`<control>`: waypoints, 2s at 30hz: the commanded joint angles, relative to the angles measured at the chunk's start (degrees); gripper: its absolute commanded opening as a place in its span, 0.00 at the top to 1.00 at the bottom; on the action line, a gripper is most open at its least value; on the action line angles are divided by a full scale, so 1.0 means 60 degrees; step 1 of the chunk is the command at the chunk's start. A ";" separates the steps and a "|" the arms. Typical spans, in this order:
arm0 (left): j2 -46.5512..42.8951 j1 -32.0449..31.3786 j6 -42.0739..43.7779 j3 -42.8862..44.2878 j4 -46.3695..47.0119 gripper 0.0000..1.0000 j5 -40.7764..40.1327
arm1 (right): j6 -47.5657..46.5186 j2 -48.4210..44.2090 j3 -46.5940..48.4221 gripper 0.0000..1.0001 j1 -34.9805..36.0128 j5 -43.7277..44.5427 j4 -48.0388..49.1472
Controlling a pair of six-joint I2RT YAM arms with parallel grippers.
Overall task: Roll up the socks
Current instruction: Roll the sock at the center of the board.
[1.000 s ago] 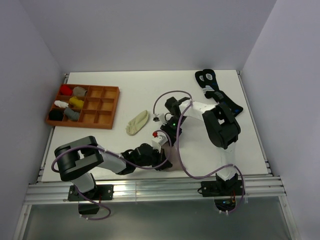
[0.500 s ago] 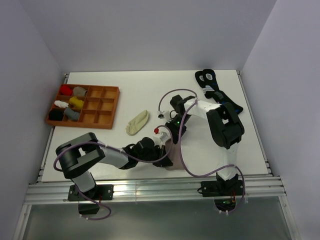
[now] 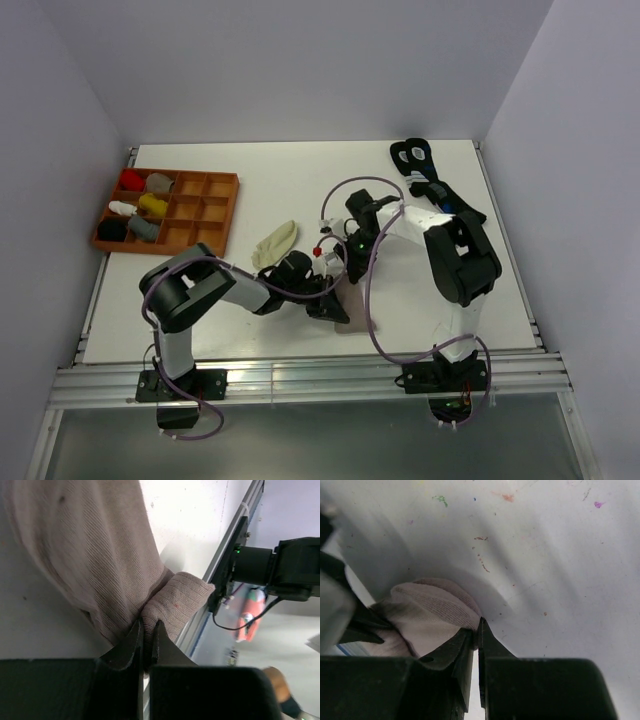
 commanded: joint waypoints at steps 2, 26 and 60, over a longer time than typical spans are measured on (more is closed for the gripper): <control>0.1259 0.0095 0.0178 -0.0046 -0.3032 1.00 0.0280 | -0.0584 -0.0743 -0.0240 0.84 -0.0202 0.0454 0.1185; 0.1963 0.0417 0.0412 0.0292 -0.4221 1.00 0.0412 | -0.5403 -0.7408 -0.5085 0.47 -0.0261 -0.0688 0.1068; 0.1963 0.0534 0.0749 0.0189 -0.4235 1.00 0.0529 | -0.4306 -0.8260 -0.7565 0.44 0.4237 0.1860 0.3967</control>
